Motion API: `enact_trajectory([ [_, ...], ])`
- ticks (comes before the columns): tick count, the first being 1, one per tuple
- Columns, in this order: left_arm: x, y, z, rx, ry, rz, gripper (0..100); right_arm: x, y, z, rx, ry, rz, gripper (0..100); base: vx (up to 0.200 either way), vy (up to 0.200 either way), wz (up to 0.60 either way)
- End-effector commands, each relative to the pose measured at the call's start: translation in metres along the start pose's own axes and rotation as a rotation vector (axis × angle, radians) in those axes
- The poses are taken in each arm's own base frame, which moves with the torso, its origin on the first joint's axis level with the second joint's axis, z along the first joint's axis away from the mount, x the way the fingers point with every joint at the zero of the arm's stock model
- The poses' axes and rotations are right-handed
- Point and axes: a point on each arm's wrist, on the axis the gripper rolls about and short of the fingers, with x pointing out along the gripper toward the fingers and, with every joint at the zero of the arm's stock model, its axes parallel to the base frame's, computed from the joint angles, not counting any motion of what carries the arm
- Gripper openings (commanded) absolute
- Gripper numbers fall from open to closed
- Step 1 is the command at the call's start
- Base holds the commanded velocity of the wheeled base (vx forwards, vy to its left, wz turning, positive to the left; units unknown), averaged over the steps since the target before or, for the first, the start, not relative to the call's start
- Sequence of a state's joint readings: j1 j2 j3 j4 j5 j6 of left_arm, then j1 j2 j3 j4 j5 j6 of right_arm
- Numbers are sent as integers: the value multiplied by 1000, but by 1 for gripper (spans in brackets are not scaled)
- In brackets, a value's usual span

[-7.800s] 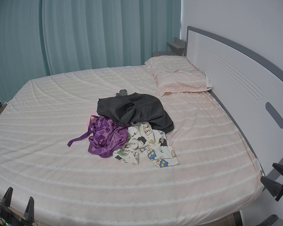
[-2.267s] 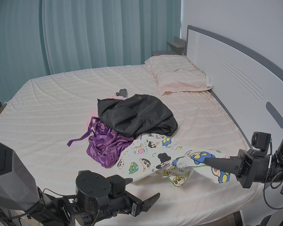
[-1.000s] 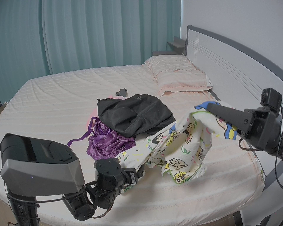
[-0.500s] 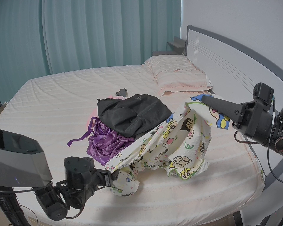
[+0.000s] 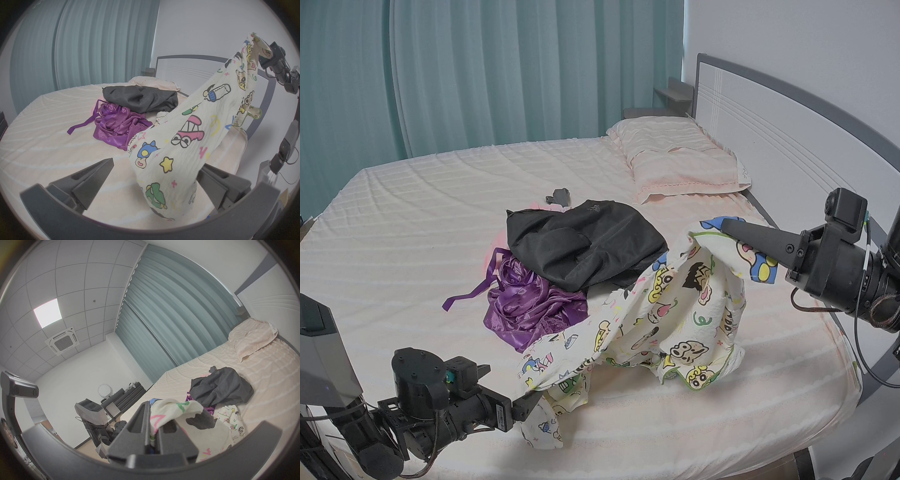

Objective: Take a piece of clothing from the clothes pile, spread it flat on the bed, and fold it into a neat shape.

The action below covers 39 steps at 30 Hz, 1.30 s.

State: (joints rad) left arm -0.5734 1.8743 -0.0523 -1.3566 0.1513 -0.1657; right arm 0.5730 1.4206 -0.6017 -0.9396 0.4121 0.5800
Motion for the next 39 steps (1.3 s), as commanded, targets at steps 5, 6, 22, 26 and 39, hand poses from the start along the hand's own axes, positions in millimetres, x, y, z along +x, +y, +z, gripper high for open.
enact_trajectory([
  [5,30,-13,-11,-39,64,-40,100,0,-6,-8,39,26,-16,0,0,0,0],
  [6,39,-20,-11,-74,64,-63,100,2,-7,-10,41,33,-17,0,0,0,0],
  [22,85,-46,-54,-77,198,-86,100,5,-7,-14,49,50,-12,0,0,0,0],
  [26,85,-48,-56,-76,201,-80,100,6,-8,-15,52,56,-16,0,0,0,0],
  [39,51,-38,-59,-64,228,-66,0,2,-10,-17,53,56,-31,0,0,0,0],
])
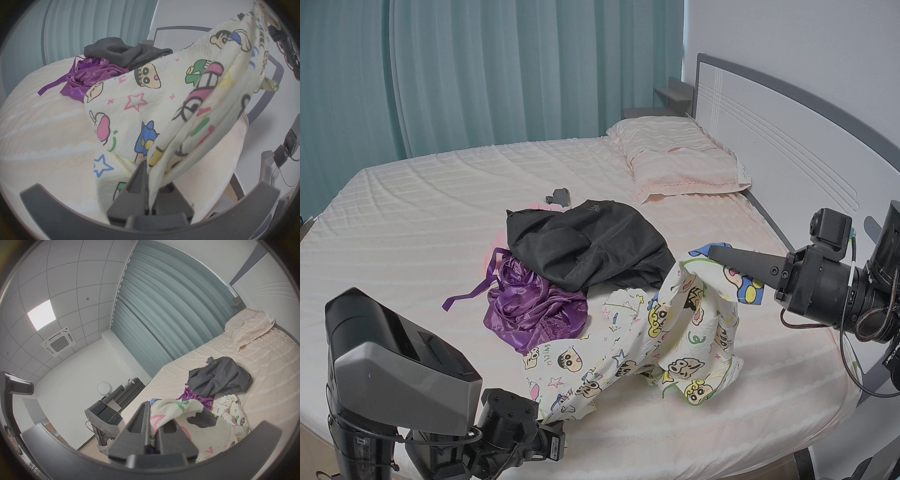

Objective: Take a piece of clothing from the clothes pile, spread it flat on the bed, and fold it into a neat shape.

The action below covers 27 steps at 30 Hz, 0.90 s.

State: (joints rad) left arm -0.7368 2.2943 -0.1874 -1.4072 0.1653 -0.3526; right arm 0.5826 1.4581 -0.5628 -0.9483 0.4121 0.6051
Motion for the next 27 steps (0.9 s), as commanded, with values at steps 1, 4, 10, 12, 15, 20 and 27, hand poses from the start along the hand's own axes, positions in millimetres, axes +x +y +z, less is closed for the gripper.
enact_trajectory([
  [1,-18,2,3,-5,-26,-9,0,-2,-1,-1,1,1,-5,0,0,0,0],
  [4,-30,3,15,-27,-97,-26,0,-4,-2,-4,5,7,-17,0,0,0,0],
  [10,-50,6,52,-113,-278,-49,0,-8,-6,-11,16,12,-59,0,0,0,0],
  [12,-55,7,61,-128,-325,-56,0,-9,-7,-12,17,14,-64,0,0,0,0],
  [15,-70,11,85,-164,-450,-67,0,-11,-9,-13,20,9,-83,0,0,0,0],
  [20,-88,17,119,-207,-577,-22,0,-13,-14,-7,15,-23,-113,0,0,0,0],
  [27,-119,11,164,-250,-710,25,0,-22,-5,15,-25,-122,-107,0,0,0,0],
])
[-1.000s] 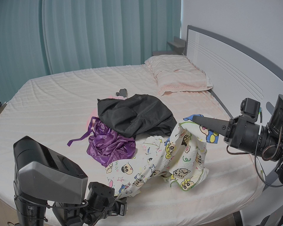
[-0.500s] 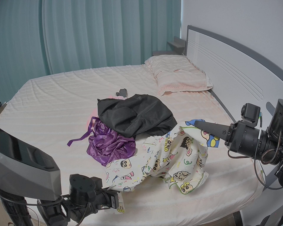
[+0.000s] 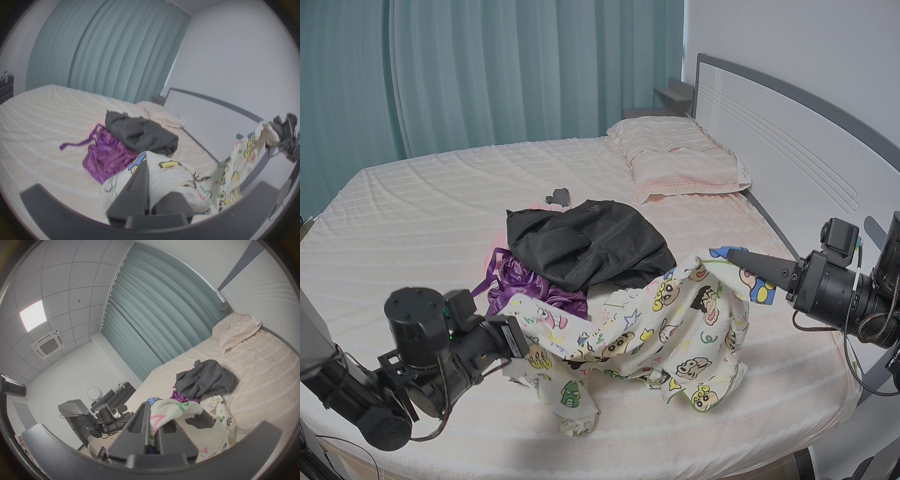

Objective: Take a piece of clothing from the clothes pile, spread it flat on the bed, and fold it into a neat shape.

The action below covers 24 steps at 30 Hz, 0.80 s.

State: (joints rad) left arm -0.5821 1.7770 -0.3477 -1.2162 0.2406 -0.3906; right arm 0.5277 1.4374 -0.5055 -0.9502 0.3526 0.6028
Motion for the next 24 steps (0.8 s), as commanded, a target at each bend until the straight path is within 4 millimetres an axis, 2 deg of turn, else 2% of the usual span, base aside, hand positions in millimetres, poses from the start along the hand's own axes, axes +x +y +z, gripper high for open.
enact_trajectory([
  [1,-19,-16,68,-59,-239,-7,0,-11,13,28,-44,-129,15,0,0,0,0],
  [6,-37,-22,93,-57,-320,-32,0,-23,34,52,-87,-237,69,0,0,0,0],
  [10,-45,-20,91,-38,-316,-27,0,-29,36,50,-85,-231,73,0,0,0,0],
  [12,-47,-11,68,-10,-229,-3,0,-26,21,29,-49,-155,20,0,0,0,0],
  [16,-42,-1,34,15,-94,35,0,-18,-5,-7,27,-17,-61,0,0,0,0],
  [19,-42,-2,21,9,-43,35,0,-14,-15,-19,83,11,-80,0,0,0,0],
  [24,-48,-3,5,-1,21,20,0,-11,-13,-25,165,2,-43,0,0,0,0],
])
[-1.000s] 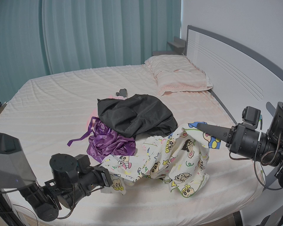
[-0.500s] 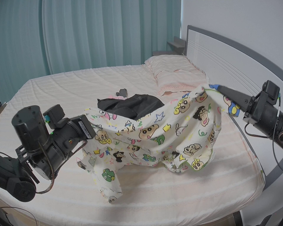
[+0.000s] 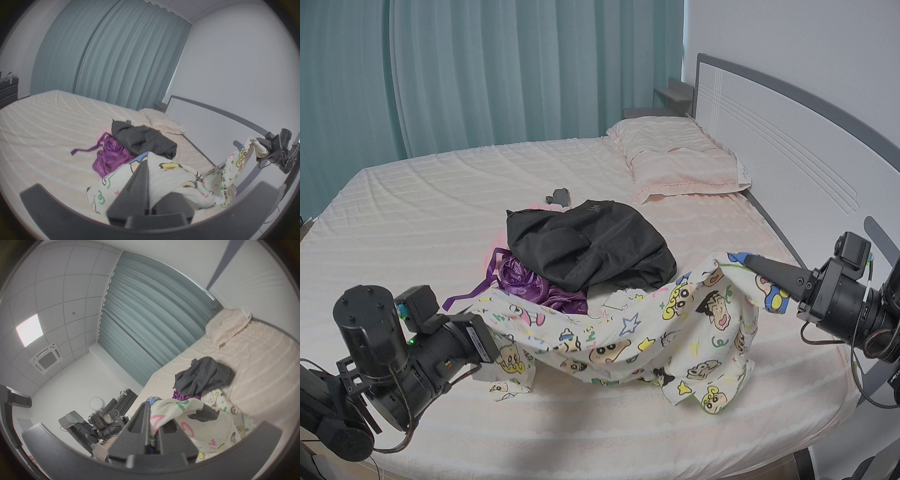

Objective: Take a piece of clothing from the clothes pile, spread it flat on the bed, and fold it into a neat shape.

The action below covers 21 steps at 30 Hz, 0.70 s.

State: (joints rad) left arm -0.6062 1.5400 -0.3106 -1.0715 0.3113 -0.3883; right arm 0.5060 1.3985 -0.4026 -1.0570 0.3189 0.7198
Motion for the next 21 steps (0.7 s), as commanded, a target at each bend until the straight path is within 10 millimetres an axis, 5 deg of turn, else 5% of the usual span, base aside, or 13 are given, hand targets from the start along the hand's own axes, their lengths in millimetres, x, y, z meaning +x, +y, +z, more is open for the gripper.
enact_trajectory([
  [1,-3,0,-23,4,97,-4,0,7,-12,-19,68,71,-31,0,0,0,0],
  [14,-12,1,-33,-56,139,-8,0,0,-20,-29,92,78,-101,0,0,0,0],
  [21,-13,3,-34,-96,146,-2,0,-5,-20,-30,94,65,-118,0,-200,0,0],
])
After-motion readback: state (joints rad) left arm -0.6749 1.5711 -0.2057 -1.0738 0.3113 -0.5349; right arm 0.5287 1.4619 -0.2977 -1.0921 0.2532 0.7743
